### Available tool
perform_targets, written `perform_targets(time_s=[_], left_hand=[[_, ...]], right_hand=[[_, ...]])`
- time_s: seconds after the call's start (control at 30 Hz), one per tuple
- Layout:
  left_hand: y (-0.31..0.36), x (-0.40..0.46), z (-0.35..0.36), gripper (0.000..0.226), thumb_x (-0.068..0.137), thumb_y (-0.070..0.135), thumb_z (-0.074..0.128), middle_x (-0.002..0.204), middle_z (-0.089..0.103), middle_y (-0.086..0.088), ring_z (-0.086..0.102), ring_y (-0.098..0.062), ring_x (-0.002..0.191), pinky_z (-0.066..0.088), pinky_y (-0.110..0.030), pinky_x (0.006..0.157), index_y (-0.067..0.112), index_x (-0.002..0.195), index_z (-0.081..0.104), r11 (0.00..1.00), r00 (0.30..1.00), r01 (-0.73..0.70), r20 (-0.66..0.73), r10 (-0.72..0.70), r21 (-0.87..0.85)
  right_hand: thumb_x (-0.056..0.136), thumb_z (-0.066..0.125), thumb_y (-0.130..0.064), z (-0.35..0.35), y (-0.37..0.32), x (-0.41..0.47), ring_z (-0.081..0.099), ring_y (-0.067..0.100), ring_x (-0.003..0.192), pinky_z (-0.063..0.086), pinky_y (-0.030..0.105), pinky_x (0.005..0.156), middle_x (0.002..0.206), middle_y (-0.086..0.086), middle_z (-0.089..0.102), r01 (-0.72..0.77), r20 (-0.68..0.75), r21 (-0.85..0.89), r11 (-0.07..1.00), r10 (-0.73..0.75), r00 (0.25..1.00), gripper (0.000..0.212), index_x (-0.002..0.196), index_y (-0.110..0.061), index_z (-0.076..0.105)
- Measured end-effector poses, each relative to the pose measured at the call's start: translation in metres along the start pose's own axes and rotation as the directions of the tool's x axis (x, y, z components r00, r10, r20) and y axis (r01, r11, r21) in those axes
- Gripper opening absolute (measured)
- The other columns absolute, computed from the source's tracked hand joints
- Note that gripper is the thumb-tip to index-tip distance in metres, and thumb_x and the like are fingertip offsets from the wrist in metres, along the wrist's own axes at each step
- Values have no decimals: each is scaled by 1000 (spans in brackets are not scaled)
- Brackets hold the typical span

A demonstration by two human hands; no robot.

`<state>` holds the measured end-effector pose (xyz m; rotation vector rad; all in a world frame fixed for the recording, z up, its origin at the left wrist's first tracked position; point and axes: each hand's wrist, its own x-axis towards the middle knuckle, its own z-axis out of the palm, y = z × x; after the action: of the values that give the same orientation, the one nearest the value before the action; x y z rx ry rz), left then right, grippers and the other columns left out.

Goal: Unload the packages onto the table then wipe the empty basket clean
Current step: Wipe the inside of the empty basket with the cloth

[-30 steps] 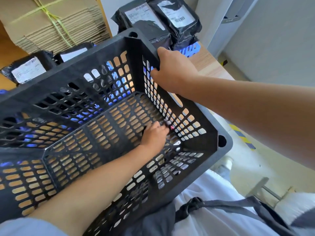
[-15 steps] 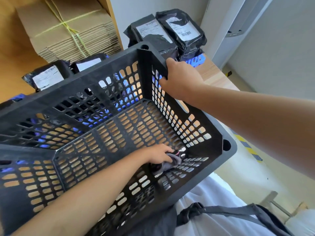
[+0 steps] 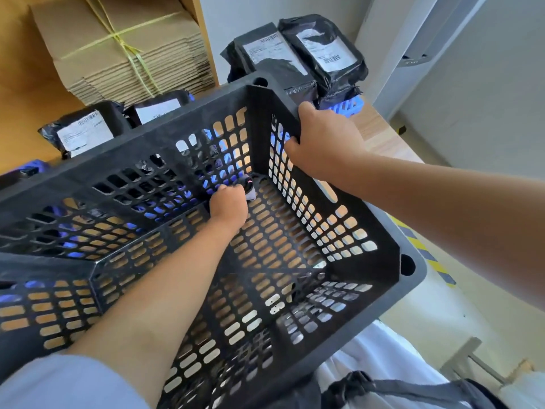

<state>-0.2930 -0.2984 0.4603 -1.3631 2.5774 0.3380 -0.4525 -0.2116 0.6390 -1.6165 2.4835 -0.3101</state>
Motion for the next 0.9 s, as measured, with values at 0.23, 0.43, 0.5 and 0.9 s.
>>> perform_targets(time_s=[0.23, 0.43, 0.5, 0.9], left_hand=[[4, -9, -4, 20, 96, 10, 51, 113, 63, -18, 53, -34, 111, 45, -39, 86, 5, 112, 63, 999, 995, -42, 96, 40, 13], [26, -33, -2, 15, 99, 14, 47, 118, 55, -12, 54, -31, 108, 42, -35, 76, 14, 108, 59, 999, 980, -7, 201, 14, -32], [32, -43, -2, 16, 100, 13, 45, 119, 54, -12, 53, -31, 110, 42, -35, 76, 13, 111, 58, 1000, 974, 2, 228, 5, -31], [64, -116, 26, 26, 96, 15, 48, 114, 53, -13, 56, -33, 104, 52, -44, 89, 15, 120, 60, 981, 924, -61, 362, 124, -183]], right_hand=[[94, 48, -30, -1, 0, 0, 51, 30, 74, 35, 35, 63, 71, 1, 41, -8, 17, 29, 1000, 7, 1000, 20, 98, -12, 39], [94, 49, -28, -4, -2, -1, 51, 30, 75, 37, 36, 64, 70, 0, 41, -11, 9, 35, 999, 11, 1000, 19, 97, -12, 39], [94, 49, -28, -4, -2, -2, 51, 30, 75, 37, 36, 64, 69, -1, 40, -11, 11, 33, 999, 11, 1000, 19, 97, -12, 39], [95, 50, -28, -7, -3, -5, 48, 29, 79, 35, 35, 67, 85, 6, 48, -23, 11, 64, 998, 22, 1000, 19, 101, -11, 42]])
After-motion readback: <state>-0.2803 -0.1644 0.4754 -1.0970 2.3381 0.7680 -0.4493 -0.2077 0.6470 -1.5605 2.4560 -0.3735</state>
